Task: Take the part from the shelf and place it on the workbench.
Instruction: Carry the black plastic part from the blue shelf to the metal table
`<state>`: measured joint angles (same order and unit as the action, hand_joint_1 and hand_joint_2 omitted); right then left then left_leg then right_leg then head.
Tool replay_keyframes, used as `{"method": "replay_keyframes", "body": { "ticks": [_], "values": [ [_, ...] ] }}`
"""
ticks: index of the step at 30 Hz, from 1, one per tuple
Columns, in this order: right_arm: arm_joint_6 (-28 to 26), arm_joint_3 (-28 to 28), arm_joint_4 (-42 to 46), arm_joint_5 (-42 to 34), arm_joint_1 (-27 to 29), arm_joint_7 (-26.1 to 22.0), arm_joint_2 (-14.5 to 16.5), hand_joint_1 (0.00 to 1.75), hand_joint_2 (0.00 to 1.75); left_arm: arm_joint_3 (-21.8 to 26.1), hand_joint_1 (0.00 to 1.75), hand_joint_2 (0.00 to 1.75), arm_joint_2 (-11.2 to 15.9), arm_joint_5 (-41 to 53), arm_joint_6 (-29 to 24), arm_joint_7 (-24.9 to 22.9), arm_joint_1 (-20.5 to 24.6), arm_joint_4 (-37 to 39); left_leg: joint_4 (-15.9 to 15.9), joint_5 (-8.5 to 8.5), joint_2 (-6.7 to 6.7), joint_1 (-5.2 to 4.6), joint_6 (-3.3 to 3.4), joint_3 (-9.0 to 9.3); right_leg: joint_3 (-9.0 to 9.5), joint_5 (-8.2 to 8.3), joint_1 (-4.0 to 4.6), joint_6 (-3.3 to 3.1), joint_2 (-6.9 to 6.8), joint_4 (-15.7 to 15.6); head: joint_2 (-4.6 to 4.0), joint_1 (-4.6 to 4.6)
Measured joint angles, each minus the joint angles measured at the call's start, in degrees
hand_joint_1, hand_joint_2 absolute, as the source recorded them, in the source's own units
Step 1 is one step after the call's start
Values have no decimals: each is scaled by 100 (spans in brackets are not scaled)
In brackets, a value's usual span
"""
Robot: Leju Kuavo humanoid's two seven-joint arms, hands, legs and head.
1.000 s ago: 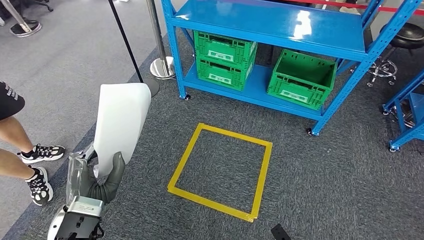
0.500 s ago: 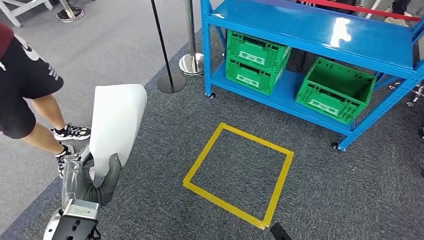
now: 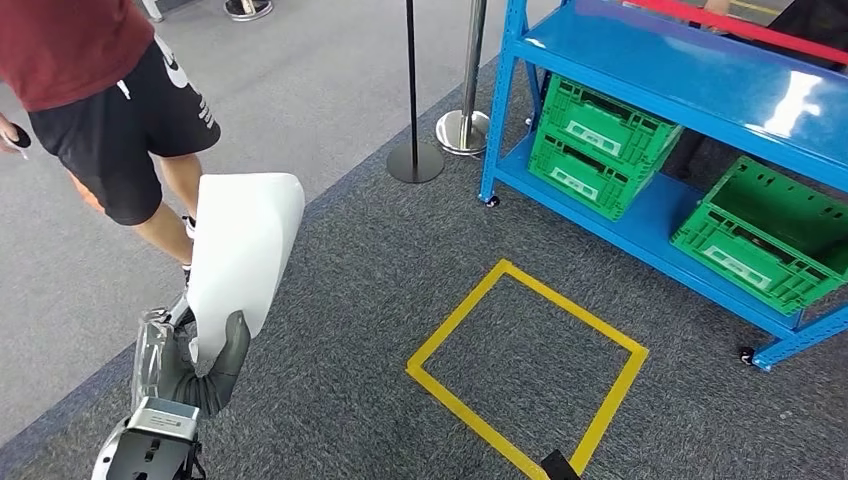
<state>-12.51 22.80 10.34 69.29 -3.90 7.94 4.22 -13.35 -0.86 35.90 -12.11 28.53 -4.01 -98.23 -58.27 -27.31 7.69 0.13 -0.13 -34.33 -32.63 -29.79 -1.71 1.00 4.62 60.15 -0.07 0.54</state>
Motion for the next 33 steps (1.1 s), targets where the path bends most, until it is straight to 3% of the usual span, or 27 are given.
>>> {"method": "replay_keyframes", "body": {
  "ticks": [2, 4, 6, 8, 9, 10, 11, 13, 15, 17, 19, 21, 23, 24, 25, 26, 28, 30, 32, 33],
  "values": [
    [8, 24, 3, -36, 0, -28, 9, 0, 0, 15, 175, 175, -2, -290, 222, -27, -16, -1, 6, 14, 72, 15, -50, -36, 32, 17, 5, -48, -122, -14, 0, 0],
    [15, 51, 9, -40, -2, -56, 20, 0, 0, 70, 175, 175, -8, -923, 651, -24, -14, 9, -192, -98, -196, -1, -102, -149, 61, 24, -13, -109, -261, -35, 0, 51],
    [16, 66, 11, -25, 17, -63, 26, 0, 0, 158, 175, 175, -23, -1609, 1083, 23, 2, 50, -833, -402, -598, -3, -150, -484, 78, 9, -1, -153, -422, -39, 0, 107],
    [16, 82, 11, -14, 36, -56, 28, 0, 0, 245, 175, 175, -33, -1968, 1314, 59, 5, 121, -1499, -620, -735, 13, -169, -855, 80, -9, 15, -167, -590, -38, 0, 114],
    [11, 91, 11, -9, 36, -53, 26, 0, 0, 286, 175, 175, -36, -2088, 1401, 67, 3, 158, -1578, -588, -752, 14, -167, -912, 84, -20, 19, -168, -671, -38, 0, 117],
    [1, 96, 11, 0, 32, -56, 27, 0, 0, 331, 175, 175, -40, -2254, 1535, 66, 2, 193, -1414, -453, -769, 11, -155, -839, 96, -32, 24, -165, -745, -38, 0, 116],
    [-15, 99, 12, 14, 23, -62, 30, 0, 0, 385, 175, 175, -50, -2528, 1751, 60, 3, 233, -1047, -258, -819, 0, -131, -648, 115, -47, 29, -159, -814, -40, 0, 116],
    [-45, 102, 13, 51, 0, -74, 38, 0, 0, 517, 175, 175, -88, -3319, 2391, 66, 7, 334, -263, 7, -1033, -60, -61, -228, 160, -80, 46, -132, -932, -50, 0, 113],
    [-47, 105, 13, 82, -22, -70, 42, 0, 0, 671, 175, 175, -154, -4265, 3189, 88, -1, 476, 31, 36, -1126, -119, 2, -73, 195, -105, 54, -82, -1028, -74, 0, 114],
    [-21, 112, 15, 96, -42, -66, 49, 0, 0, 832, 175, 175, -245, -5174, 3962, 73, -36, 628, 79, 58, -996, -114, 56, -41, 246, -126, 45, -18, -1097, -115, 0, 119],
    [-4, 125, 18, 99, -54, -86, 52, 0, 0, 951, 175, 175, -362, -5753, 4445, 32, -47, 787, 178, 101, -869, -74, 115, 53, 243, -232, 36, 25, -905, 5, 0, 112],
    [-8, 138, 19, 109, -40, -119, 38, 0, 0, 1006, 175, 175, -505, -6097, 4704, -44, 0, 1030, 224, 120, -724, -52, 157, 110, -21, -519, 35, 38, -600, 581, 0, 82],
    [12, 144, 18, 146, -21, -98, 20, 0, 0, 1032, 175, 175, -629, -6396, 4955, -111, 27, 1331, 219, 115, -560, -53, 174, 112, -426, -768, 41, 45, -495, 1295, 0, 61],
    [31, 144, 18, 170, -19, -68, 10, 0, 0, 1041, 175, 175, -679, -6489, 5061, -119, 24, 1468, 215, 110, -477, -52, 173, 115, -544, -752, 43, 48, -484, 1437, 0, 61],
    [53, 144, 19, 190, -23, -32, 0, 0, 0, 1050, 175, 175, -723, -6532, 5130, -114, 21, 1581, 206, 103, -392, -47, 166, 122, -555, -619, 41, 50, -475, 1354, 0, 61],
    [74, 144, 19, 201, -31, -6, -13, 0, 0, 1060, 175, 175, -764, -6539, 5164, -108, 21, 1672, 190, 90, -306, -36, 151, 129, -462, -397, 32, 54, -445, 1060, 0, 62],
    [95, 144, 16, 214, -45, 10, -33, 0, 0, 1085, 175, 175, -830, -6548, 5188, -98, 21, 1790, 112, 40, -147, -23, 91, 108, -170, -16, -5, 74, -204, 308, -1, 54],
    [93, 146, 13, 210, -60, -27, -38, 0, 0, 1131, 175, 175, -871, -6567, 5193, -92, 14, 1834, 39, 9, -23, -24, 32, 43, -39, 77, -24, 53, -22, -2, -1, 51],
    [84, 155, 16, 196, -85, -90, -33, 0, 0, 1202, 175, 175, -888, -6579, 5192, -92, -3, 1852, 26, 16, 66, -14, -1, -2, -36, 71, -13, -13, -99, 13, 0, 56],
    [80, 163, 19, 191, -103, -115, -35, 0, 0, 1241, 175, 175, -891, -6581, 5192, -95, -9, 1858, 5, 6, -15, -18, -18, -24, -26, 74, -11, -47, -154, 9, 0, 60]
  ]
}}
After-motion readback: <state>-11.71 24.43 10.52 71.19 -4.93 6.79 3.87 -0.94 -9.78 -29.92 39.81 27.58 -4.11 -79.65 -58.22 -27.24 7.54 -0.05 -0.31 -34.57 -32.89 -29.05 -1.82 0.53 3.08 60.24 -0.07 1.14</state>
